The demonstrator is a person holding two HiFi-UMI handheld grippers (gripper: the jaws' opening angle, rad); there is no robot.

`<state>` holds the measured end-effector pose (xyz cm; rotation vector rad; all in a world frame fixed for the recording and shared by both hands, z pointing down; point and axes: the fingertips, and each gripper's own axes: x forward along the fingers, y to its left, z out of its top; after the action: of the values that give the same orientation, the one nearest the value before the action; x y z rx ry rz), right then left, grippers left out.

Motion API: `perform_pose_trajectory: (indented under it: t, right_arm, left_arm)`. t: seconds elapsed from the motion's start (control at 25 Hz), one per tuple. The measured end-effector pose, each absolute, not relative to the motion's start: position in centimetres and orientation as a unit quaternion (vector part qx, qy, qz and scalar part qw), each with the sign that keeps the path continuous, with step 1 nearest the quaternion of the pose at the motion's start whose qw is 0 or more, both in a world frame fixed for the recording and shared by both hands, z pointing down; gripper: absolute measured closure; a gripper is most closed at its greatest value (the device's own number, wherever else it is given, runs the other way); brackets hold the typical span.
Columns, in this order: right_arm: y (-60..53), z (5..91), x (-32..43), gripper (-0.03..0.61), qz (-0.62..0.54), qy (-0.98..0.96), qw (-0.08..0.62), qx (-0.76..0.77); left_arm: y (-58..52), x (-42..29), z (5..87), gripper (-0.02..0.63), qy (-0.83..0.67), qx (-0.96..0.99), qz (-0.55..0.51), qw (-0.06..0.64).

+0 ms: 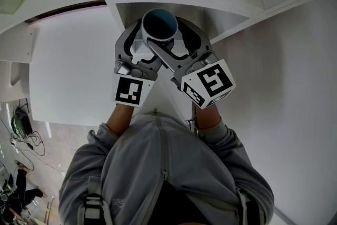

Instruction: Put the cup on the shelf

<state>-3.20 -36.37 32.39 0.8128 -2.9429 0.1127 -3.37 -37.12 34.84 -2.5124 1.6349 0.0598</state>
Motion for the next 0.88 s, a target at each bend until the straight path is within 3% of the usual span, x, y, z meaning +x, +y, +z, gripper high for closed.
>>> perform_pose_trajectory:
  t: [0.88]
  right_arm:
    - [-40.6,34.2,-5.0,0.255,0.004,-0.954,0.056,0.296]
  left_arm:
    - [-36.4,-5.1,39.1,0.259,0.572,-0.817,-0.070,-0.006]
